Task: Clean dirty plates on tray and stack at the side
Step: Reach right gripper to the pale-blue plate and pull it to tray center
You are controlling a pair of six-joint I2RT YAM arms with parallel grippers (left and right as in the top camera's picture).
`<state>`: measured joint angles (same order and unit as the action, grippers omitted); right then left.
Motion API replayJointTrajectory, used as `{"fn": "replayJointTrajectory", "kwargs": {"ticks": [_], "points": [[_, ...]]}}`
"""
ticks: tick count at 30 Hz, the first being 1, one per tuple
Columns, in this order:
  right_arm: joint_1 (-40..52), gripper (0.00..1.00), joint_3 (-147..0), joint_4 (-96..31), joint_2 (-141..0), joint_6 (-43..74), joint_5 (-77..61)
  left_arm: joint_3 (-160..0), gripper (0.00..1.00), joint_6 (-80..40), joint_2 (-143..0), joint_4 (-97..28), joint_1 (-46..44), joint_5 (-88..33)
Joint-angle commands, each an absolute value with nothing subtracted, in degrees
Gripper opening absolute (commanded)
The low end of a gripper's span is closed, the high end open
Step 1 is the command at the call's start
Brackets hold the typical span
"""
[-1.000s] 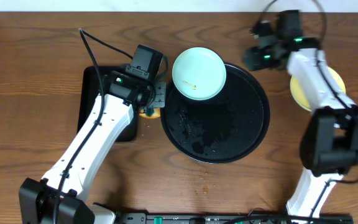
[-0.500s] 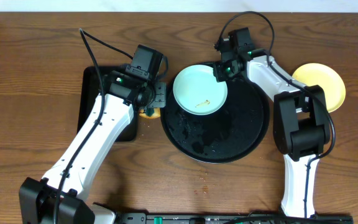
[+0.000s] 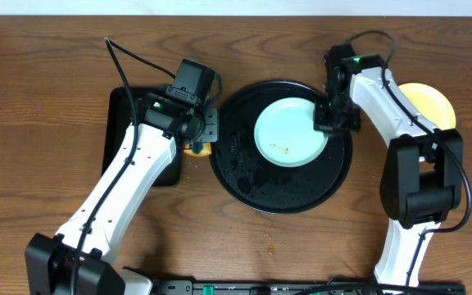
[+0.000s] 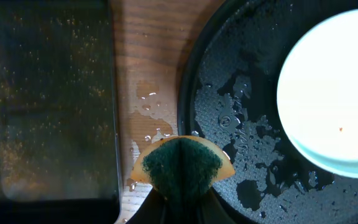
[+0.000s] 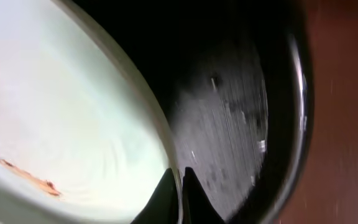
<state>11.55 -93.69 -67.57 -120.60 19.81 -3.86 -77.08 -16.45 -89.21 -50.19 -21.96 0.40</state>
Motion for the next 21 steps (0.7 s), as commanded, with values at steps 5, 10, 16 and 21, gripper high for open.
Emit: {"fn": "replayJointTrajectory", "kwargs": {"ticks": [5,10,16,21], "points": [[14.2,0.29,-93.1,-70.0,-120.3,13.5,-3.5,-76.7,0.08,-15.9,-89.8,-50.5,-21.8,1.1],[12.9,0.29,-95.2,-67.3,-120.3,-0.3,-2.8,-76.7,0.08,-15.9,-89.8,-50.6,-21.8,1.1],[9.3,0.35,-95.1,-59.2,-120.3,-12.5,-8.1,-76.7,0.08,-15.9,-89.8,-51.0,-21.8,1.1],[7.8,0.30,-93.7,-53.4,-120.5,-15.5,-11.6,-76.7,0.08,-15.9,-89.8,-50.9,-21.8,1.1]]}}
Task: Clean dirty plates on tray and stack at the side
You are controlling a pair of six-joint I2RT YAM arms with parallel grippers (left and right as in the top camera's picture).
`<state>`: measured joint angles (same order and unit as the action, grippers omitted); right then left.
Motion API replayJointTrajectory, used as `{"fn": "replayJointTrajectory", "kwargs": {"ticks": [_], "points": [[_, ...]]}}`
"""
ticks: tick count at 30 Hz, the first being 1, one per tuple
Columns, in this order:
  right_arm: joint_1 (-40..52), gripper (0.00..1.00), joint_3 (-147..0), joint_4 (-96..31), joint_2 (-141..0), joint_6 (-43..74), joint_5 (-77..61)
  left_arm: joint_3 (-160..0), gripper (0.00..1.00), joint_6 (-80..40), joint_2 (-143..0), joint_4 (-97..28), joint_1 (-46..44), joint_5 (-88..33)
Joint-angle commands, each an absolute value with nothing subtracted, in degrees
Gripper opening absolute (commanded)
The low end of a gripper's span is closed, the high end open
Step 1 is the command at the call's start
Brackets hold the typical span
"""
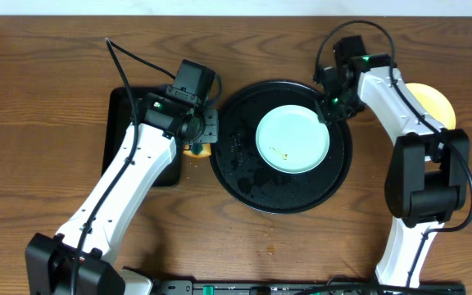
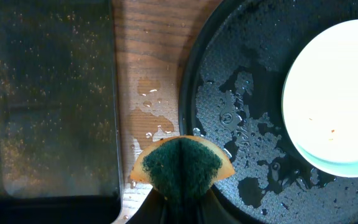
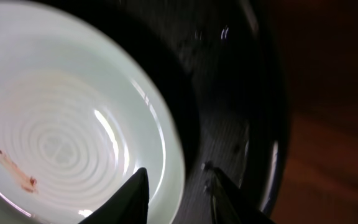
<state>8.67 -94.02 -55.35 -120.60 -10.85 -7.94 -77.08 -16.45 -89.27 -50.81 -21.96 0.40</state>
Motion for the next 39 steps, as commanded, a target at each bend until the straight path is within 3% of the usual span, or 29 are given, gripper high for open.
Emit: {"fn": "replayJointTrajectory", "kwargs": {"ticks": [1,7,19,20,21,23,26,32,39], "points": [[7.8,0.31,-93.4,-52.8,-120.7,-15.6,-11.9,-76.7,0.08,-15.9,-89.8,-50.9,-21.8,1.1],[8.0,0.39,-92.9,-52.0,-123.0,-16.6,-16.8,-76.7,0.08,-15.9,-89.8,-50.9,-21.8,1.1],[10.0,0.33,-87.5,-47.3,-123.0,-16.5,-12.1,-76.7,0.08,-15.9,-89.8,-50.9,-21.8,1.1],[10.1,0.29,-86.7,-46.0,-123.0,-16.3,-12.1,-76.7,0.08,-15.9,-89.8,-50.9,-21.8,1.1],[10.0,0.13,-86.8,-45.6,-123.0,-16.3,-12.1,-76.7,0.08,-15.9,-89.8,-50.9,-21.8,1.1],[10.0,0.02,-88.5,-46.7,-122.7,-15.2,-12.1,-76.7,0.08,-15.9,-89.8,-50.9,-21.8,1.1],[10.0,0.01,-95.0,-52.4,-120.7,-9.7,-13.1,-76.7,0.08,-15.9,-89.8,-50.9,-21.8,1.1],[10.0,0.01,-99.2,-64.4,-116.9,13.8,-13.7,-76.7,0.08,-15.9,-89.8,-51.0,-21.8,1.1],[10.7,0.01,-87.0,-56.4,-116.9,22.6,-11.8,-76.7,0.08,-15.9,-89.8,-51.0,-21.8,1.1]]}}
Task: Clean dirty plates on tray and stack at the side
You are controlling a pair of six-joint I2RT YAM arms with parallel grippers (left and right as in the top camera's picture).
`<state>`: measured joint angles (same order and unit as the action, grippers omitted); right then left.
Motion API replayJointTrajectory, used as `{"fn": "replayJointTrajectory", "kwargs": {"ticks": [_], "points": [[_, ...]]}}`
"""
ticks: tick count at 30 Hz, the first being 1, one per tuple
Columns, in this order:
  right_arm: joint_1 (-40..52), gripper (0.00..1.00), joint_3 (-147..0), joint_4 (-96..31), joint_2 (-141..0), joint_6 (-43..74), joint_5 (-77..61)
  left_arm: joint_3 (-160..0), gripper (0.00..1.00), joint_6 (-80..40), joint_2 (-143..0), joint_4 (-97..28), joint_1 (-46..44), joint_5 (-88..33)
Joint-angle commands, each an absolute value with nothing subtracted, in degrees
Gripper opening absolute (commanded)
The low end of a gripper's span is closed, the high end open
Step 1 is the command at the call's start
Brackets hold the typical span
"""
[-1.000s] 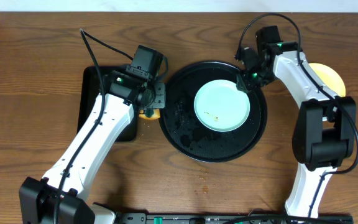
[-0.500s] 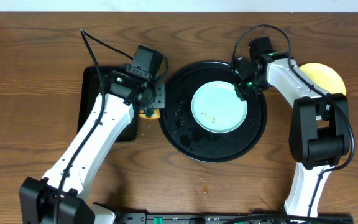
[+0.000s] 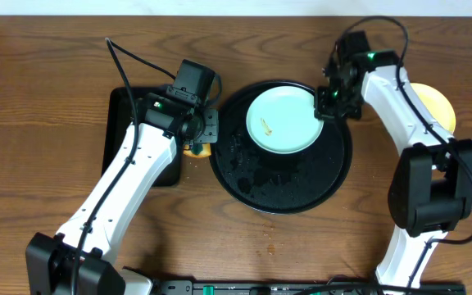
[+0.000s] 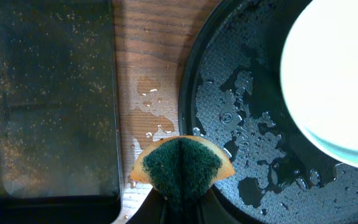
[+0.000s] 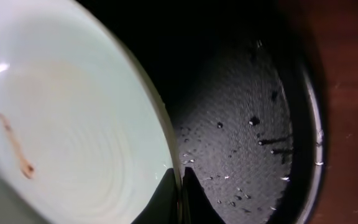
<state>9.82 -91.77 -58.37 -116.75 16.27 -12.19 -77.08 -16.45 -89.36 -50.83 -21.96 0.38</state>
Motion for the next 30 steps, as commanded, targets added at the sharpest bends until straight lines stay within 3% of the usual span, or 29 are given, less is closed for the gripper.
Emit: {"fn": "replayJointTrajectory", "kwargs": {"ticks": [1,5,7,10,13,14,17,19,22,23,30], "points": [[10.8,0.02,-86.0,-55.7,-116.9,22.7,-11.8,-76.7,0.08,-15.9,-89.8,-50.9,-21.8,1.1],[10.9,0.14,-82.9,-53.7,-116.9,22.6,-11.8,-76.7,0.08,-15.9,-89.8,-50.4,-21.8,1.1],[10.9,0.22,-83.1,-52.4,-116.9,16.5,-12.2,-76.7,0.08,-15.9,-89.8,-50.2,-21.8,1.1],[10.8,0.24,-84.4,-50.8,-116.6,5.9,-11.8,-76.7,0.08,-15.9,-89.8,-50.1,-21.8,1.1],[10.7,0.42,-84.4,-47.5,-116.9,0.4,-11.4,-76.7,0.08,-15.9,-89.9,-49.3,-21.8,0.6],[10.6,0.42,-84.3,-47.0,-117.1,0.2,-11.4,-76.7,0.08,-15.9,-89.9,-48.8,-21.8,-0.3],[10.7,0.35,-83.9,-45.8,-117.6,0.2,-11.4,-76.7,0.08,-15.9,-90.0,-47.1,-22.3,-3.1],[11.0,0.18,-83.0,-44.6,-117.6,0.2,-11.4,-76.7,0.08,-15.9,-90.5,-44.9,-23.3,-4.3],[11.4,0.09,-80.1,-41.4,-117.7,0.6,-11.4,-76.7,0.08,-15.9,-92.0,-42.0,-25.1,-4.3],[11.3,0.01,-78.5,-39.8,-117.7,0.8,-11.4,-76.7,0.08,-15.9,-93.1,-40.8,-26.1,-4.3],[11.4,0.01,-75.1,-37.3,-117.7,2.8,-11.4,-76.7,0.08,-15.9,-101.7,-32.0,-31.6,-4.3]]}}
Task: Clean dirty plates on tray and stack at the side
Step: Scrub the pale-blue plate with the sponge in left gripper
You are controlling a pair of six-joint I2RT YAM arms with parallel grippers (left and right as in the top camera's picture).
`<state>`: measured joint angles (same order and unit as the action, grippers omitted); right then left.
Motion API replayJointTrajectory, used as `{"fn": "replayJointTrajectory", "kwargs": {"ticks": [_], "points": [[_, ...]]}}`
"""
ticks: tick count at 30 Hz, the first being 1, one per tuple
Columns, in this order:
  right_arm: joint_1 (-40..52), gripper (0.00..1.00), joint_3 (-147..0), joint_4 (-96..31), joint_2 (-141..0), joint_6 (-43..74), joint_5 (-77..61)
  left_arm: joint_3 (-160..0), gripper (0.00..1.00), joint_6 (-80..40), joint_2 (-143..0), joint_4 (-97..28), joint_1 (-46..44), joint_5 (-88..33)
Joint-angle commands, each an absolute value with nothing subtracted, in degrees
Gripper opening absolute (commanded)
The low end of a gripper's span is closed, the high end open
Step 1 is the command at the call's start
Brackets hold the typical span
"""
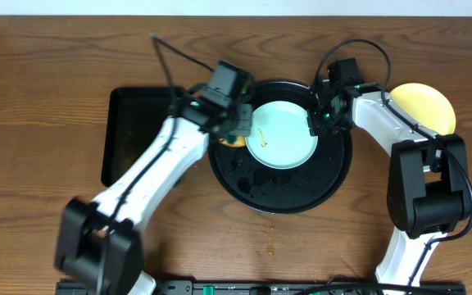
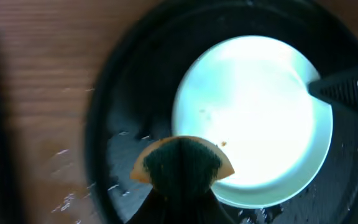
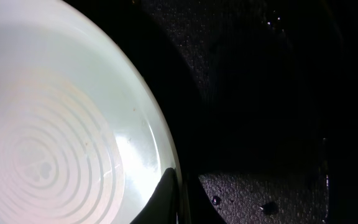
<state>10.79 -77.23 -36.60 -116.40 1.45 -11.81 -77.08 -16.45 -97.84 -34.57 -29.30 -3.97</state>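
A pale green plate (image 1: 282, 135) with a small orange-brown smear (image 1: 262, 133) is held over the round black tray (image 1: 252, 192), tilted. My right gripper (image 1: 315, 123) is shut on the plate's right rim (image 3: 166, 155). My left gripper (image 1: 234, 131) is shut on a sponge (image 2: 182, 163) with a green scrub face and orange body, which sits at the plate's left edge, over the wet tray floor (image 2: 129, 155). The plate (image 2: 253, 118) fills the middle of the left wrist view, and the right gripper's tip shows at its right.
A yellow plate (image 1: 423, 105) lies on the wood at the right of the tray. A black rectangular tray (image 1: 129, 147) sits at the left. Water drops lie on the wood (image 2: 67, 199) beside the round tray. Cables arch over the table's far side.
My left gripper has moved right with the sponge, from the wood between the two trays to the plate's left edge. The right gripper still grips the plate's rim, a little lower and more level.
At first the right gripper was shut on the plate's rim and the left held the sponge beside the tray. Then the right jaws stood open, off the plate. Later they were shut on the rim again, plate shifted up-left. Now the sponge is at the plate.
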Motion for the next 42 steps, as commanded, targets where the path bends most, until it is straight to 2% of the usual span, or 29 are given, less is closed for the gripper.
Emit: {"fn": "replayJointTrajectory", "kwargs": {"ticks": [1,12,26,30,35,42], "points": [[11.4,0.01,-75.1,-37.3,-117.7,3.0,-11.4,-76.7,0.08,-15.9,-102.8,-30.8,-32.0,-4.3],[11.7,0.01,-74.9,-37.0,-117.7,3.1,-11.4,-76.7,0.08,-15.9,-115.3,-16.7,-34.0,-3.9],[11.7,0.01,-74.9,-36.8,-117.7,3.2,-11.5,-76.7,0.08,-18.3,-124.5,-13.0,-34.1,-3.5],[11.7,0.01,-74.9,-36.8,-117.7,3.2,-11.5,-76.7,0.08,-19.0,-126.5,-12.2,-34.1,-10.6],[11.7,0.01,-74.9,-36.8,-117.7,3.2,-11.5,-76.7,0.08,-17.6,-126.5,-6.6,-33.9,-30.6],[11.7,0.01,-74.9,-36.9,-117.7,3.2,-11.5,-79.6,0.08,-17.6,-117.2,-4.1,-30.7,-32.2]]}}
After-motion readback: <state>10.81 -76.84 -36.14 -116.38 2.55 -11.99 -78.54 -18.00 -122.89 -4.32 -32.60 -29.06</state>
